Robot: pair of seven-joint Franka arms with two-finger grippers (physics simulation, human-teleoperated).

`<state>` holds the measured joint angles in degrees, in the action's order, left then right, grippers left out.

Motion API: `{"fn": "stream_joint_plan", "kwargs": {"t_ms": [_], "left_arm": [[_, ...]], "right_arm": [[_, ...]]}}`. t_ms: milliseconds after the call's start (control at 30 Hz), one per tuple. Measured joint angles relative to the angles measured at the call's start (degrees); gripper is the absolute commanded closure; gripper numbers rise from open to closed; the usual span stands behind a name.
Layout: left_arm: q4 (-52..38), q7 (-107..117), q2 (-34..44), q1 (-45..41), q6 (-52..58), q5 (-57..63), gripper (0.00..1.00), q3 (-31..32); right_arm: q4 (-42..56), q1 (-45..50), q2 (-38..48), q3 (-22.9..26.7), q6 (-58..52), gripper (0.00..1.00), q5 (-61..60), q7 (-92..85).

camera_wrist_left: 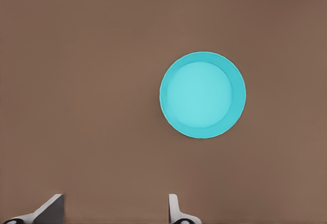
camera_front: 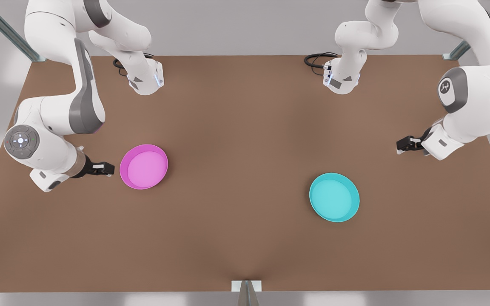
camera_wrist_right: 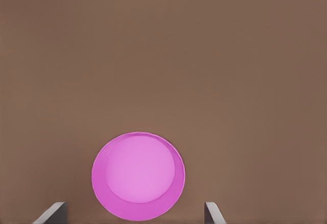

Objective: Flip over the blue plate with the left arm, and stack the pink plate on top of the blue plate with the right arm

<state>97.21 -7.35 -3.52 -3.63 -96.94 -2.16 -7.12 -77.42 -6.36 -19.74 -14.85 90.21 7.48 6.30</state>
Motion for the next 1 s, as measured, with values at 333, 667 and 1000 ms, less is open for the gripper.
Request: {"fn": "stream_joint_plan", "kwargs": {"t_ms": [333,667,1000], "left_arm": [[-0.79,-12.51,-30.33,6.86,-21.97,-13.74,0.0,0.65],[-2.9,-12.14,-37.94,6.7,-29.18,-25.99,0.0,8.17],[-2.9,-15.59,-39.37,6.88,-29.27,-26.88,0.0,8.0]], "right_arm": [[1.29,1.23,-1.7,-0.18,1.55,0.0,-0.71,-0.15],[2.53,0.43,-1.7,-0.06,1.55,0.0,-0.44,-0.17],[8.36,-3.47,-1.7,0.23,2.74,0.0,0.5,-0.17]]}}
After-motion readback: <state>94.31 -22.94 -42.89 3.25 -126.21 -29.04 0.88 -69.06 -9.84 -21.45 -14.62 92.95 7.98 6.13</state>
